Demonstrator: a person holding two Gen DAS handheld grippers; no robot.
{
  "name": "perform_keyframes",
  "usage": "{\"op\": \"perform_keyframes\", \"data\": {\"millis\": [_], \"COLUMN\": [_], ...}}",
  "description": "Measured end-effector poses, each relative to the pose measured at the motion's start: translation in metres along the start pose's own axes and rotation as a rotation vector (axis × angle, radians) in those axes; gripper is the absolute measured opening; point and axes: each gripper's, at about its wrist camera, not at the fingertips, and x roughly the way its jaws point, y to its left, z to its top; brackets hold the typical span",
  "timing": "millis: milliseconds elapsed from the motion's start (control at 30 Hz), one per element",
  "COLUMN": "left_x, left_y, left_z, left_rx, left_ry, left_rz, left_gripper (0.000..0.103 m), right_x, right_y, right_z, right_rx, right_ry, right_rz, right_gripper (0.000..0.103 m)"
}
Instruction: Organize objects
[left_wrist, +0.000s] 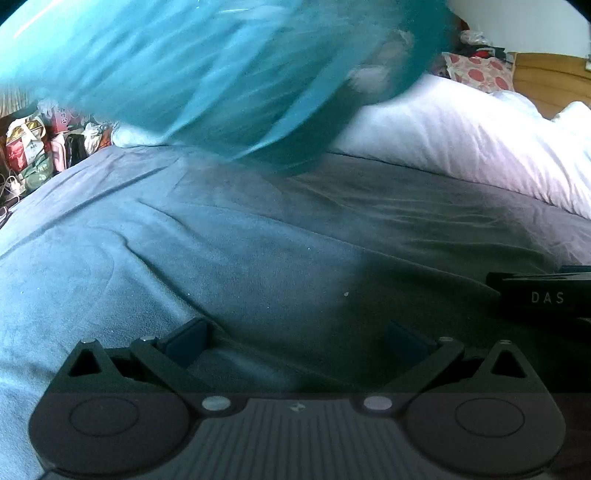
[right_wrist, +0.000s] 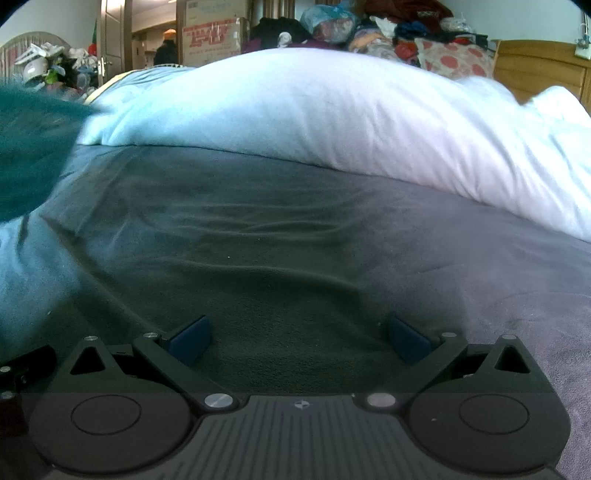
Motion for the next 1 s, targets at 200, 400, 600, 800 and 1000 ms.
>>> {"op": "perform_keyframes", "data": {"millis": [200,400,600,800,1000], "left_x": [0.0,-0.0024,0.0008,-0.0034,-0.0046], "left_y": [-0.0006,-0.0008,-0.0004,-0.0047,-0.0044], "left_z": [-0.0006,-0.0019,0.001,-0.0007,-0.0002], "left_rx": [0.003,0.003,0.008,0.014,0.023], "left_ry": [0.003,0.003,0.007,0.007,0.011], "left_rz": [0.002,0.006,0.005,0.022,0.029], "left_gripper": [0.103,0.103,0.103,0.103,0.103], "right_x": [0.0001,0.0001,0.0001,-0.0003,-0.0001], "right_y": [0.0,0.0,-0.0004,-0.0004,0.0004], "right_z": [0.0,0.0,0.0002,0.0003,0.0005], "right_rx": [0.0,0.001,0.002,0.003,0.004], "right_ry": [0.0,0.001,0.001,0.001,0.002], "right_rz": [-0.001,-0.001,-0.001,0.0,0.0], "right_gripper": [0.103,0.103,0.103,0.103,0.103]}}
